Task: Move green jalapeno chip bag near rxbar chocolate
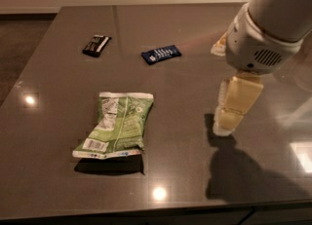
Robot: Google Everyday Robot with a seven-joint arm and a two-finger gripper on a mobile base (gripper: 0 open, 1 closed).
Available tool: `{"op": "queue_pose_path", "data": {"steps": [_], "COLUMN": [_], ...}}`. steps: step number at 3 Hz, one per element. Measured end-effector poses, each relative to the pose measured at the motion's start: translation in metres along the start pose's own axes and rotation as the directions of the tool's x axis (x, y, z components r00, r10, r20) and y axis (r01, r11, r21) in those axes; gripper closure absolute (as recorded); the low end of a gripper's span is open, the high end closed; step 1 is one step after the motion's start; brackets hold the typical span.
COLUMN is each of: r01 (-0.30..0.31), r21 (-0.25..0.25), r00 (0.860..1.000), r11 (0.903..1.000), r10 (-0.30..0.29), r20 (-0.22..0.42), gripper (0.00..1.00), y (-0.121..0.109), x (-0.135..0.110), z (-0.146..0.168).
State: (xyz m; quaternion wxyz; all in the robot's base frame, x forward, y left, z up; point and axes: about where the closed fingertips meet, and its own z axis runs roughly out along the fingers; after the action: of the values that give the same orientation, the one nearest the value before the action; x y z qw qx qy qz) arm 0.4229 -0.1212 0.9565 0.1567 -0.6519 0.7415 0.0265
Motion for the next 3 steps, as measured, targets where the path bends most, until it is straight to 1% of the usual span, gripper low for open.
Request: {"op": "queue_pose_path", "data": {"steps": [1,2,3], "r01": [0.003,-0.021,-0.032], "r21": [-0.031,-0.047,-0.059], "r00": [1.0,1.0,0.999], "r11": [0.9995,0.9987,0.9978], "r10": [-0.003,0.021,0.032], "r20": [-0.011,-0.007,-0.006], "gripper": [0.0,0.0,0.0], "y": [0.025,0.04,0.048], "x": [-0.043,-0.073,-0.099], "z": [0.034,0.06,0.082]}}
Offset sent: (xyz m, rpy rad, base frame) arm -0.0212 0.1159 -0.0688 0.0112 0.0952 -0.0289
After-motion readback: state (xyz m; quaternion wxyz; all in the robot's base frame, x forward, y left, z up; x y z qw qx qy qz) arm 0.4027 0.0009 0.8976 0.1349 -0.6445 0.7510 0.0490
